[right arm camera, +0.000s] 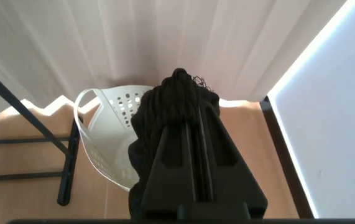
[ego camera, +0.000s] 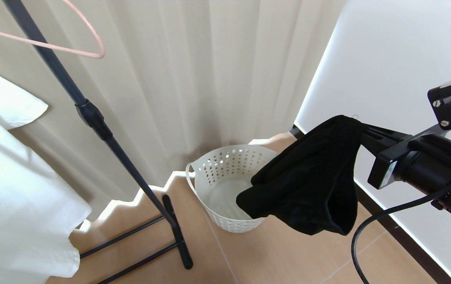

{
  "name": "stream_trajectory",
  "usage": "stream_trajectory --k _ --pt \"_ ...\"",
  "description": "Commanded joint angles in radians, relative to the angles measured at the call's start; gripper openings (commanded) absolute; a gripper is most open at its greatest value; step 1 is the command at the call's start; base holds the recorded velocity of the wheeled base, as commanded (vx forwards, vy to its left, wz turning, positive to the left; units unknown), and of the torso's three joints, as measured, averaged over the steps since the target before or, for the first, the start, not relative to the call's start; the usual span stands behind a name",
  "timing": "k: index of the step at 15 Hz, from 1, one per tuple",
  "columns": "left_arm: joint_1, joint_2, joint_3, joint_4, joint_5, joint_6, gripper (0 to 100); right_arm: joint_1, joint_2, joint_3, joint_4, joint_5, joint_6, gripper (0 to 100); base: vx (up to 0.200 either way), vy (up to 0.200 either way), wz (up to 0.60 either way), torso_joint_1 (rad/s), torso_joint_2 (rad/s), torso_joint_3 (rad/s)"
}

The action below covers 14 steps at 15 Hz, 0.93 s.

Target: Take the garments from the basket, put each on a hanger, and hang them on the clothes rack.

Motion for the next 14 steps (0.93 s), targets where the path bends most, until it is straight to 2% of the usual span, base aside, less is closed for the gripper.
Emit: stream_trajectory --k 1,5,14 --pt "0.0 0.001 0.0 0.0 0.0 0.0 100 -0.004 0.002 0.0 0.001 0.005 -0.001 0 0.0 0.0 0.0 0.007 0.01 0.193" --pt "0.002 0.001 0.0 0.0 0.0 -0.002 100 -0.019 0.002 0.0 0.002 0.016 -0.002 0 0.0 0.0 0.0 0.028 -0.11 0.133" --pt "0.0 0.001 0.0 0.0 0.0 0.0 100 -0.019 0.003 0.003 0.001 0.016 -0.002 0 0.0 0.0 0.0 0.161 -0.46 -0.104"
